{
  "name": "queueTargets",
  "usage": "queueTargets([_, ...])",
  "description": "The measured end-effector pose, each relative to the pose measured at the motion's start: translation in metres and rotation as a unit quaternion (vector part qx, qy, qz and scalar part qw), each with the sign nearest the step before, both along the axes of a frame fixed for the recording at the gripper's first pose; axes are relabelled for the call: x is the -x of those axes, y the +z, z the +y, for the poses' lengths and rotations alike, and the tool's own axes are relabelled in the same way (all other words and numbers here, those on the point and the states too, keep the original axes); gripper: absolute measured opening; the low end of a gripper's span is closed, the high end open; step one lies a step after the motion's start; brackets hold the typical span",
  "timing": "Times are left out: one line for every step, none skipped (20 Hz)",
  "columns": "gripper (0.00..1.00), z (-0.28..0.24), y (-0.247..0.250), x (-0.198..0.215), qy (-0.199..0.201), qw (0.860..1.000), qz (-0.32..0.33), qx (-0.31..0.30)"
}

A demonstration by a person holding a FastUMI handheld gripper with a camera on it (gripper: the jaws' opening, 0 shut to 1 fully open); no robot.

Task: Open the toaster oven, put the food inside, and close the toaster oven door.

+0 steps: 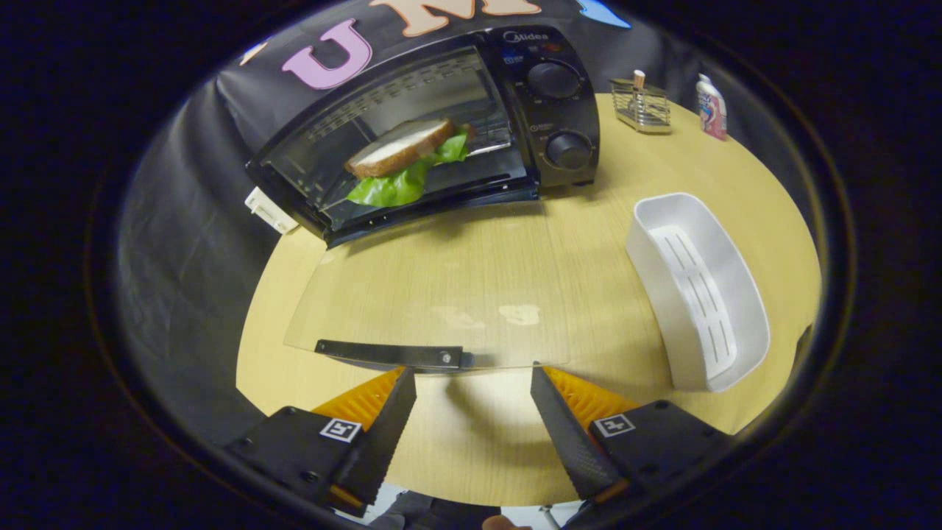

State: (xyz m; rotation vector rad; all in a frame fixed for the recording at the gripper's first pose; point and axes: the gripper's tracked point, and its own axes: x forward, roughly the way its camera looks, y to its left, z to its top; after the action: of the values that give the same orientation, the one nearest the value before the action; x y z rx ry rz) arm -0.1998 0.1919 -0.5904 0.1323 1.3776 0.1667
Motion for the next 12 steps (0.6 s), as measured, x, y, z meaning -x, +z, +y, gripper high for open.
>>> queueTargets([0.99,-0.001,0.002,-0.004,0.005,1.0,-0.009,0.0])
queueTargets([0.99,-0.001,0.004,-0.005,0.008,1.0,-0.016,0.0])
queueTargets([0.99,0.0,0.008,-0.008,0.009,1.0,-0.021,0.0])
queueTargets([0.99,0.001,0.012,-0.011,0.01,1.0,-0.026,-0.001])
queueTargets([0.99,0.002,0.018,-0.014,0.012,0.999,-0.033,-0.003])
queueTargets([0.99,0.003,0.023,-0.018,0.01,0.999,-0.041,-0.006])
queueTargets([0.99,0.005,0.03,-0.024,0.007,0.999,-0.048,-0.012])
queueTargets([0.99,0.007,0.036,-0.028,0.003,0.998,-0.056,-0.017])
queueTargets([0.99,0.008,0.043,-0.035,-0.002,0.998,-0.063,-0.024])
queueTargets([0.99,0.012,0.046,-0.034,-0.007,0.997,-0.073,-0.03])
queueTargets([0.99,0.015,0.053,-0.043,-0.01,0.996,-0.084,-0.035])
queueTargets([0.99,0.016,0.059,-0.051,-0.013,0.994,-0.096,-0.04])
